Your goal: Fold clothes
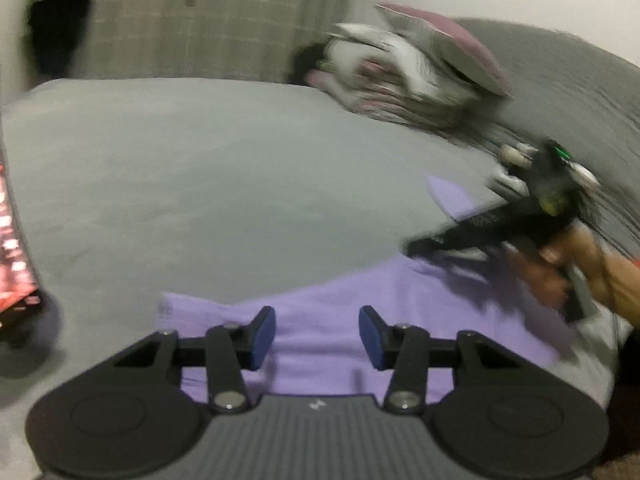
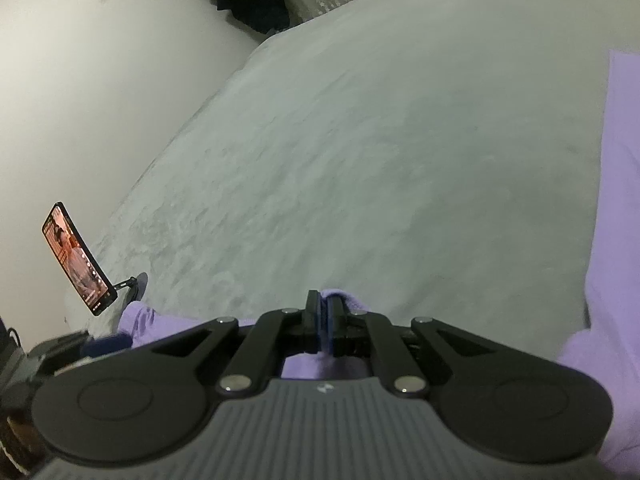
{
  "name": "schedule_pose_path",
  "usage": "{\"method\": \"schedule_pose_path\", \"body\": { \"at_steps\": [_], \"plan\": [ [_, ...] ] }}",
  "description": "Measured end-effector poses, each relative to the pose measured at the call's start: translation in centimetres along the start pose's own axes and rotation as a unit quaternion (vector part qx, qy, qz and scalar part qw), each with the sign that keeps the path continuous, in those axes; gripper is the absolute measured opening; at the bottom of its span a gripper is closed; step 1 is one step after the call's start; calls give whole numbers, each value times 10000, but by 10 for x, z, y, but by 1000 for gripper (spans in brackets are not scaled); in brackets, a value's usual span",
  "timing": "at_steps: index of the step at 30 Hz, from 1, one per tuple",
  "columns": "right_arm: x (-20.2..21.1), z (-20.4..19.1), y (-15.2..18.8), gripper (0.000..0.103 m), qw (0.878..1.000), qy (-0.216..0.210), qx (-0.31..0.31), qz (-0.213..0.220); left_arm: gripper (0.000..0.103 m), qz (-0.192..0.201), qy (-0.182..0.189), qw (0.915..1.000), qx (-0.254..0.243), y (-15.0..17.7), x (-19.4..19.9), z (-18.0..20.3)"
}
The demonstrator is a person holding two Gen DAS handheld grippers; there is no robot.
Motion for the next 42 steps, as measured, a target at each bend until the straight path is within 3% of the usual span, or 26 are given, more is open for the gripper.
{"method": "schedule_pose_path", "body": {
  "at_steps": [6, 10, 18, 20, 22, 25, 29, 35, 42],
  "plan": [
    [10, -19, 1, 4, 9978, 113, 477, 449, 19, -82, -906, 9958, -47, 9, -20, -11],
    [9, -17, 1, 4, 9951, 321, 676, 642, 19, -78, -1055, 9941, -258, 14, -26, -5],
    [-10, -12, 16, 4, 9912, 541, 1094, 511, 18, -155, -1243, 9894, -737, 15, -31, 5],
    [-8, -14, 14, 8, 9914, 517, 1109, 467, 18, -166, -1264, 9890, -747, 13, -31, 8],
    [-4, -14, 13, 13, 9915, 500, 1127, 421, 24, -165, -1276, 9889, -748, 10, -30, 12],
    [2, -16, 11, 17, 9908, 530, 1201, 327, 36, -122, -1237, 9891, -787, 7, -27, 21],
    [9, -17, 8, 39, 9902, 593, 1216, 349, 38, -88, -1109, 9903, -829, 1, -26, 33],
    [33, -13, 1, 39, 9878, 831, 1215, 502, 39, -127, -745, 9954, -597, -6, -28, 44],
    [69, 13, -21, 39, 9758, 1806, 999, 729, 39, -300, 49, 9993, -198, -1, -38, 67]
  ]
}}
Point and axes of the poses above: each gripper's, at about its wrist camera, not at the fingertips, and x roughly against the way its jaws point, z to its right, y to its underside, the point moved 1 cm from there along -x, roughly the way its jaws point, and after that the axes turned 10 degrees about z, right-handed, at the moved point
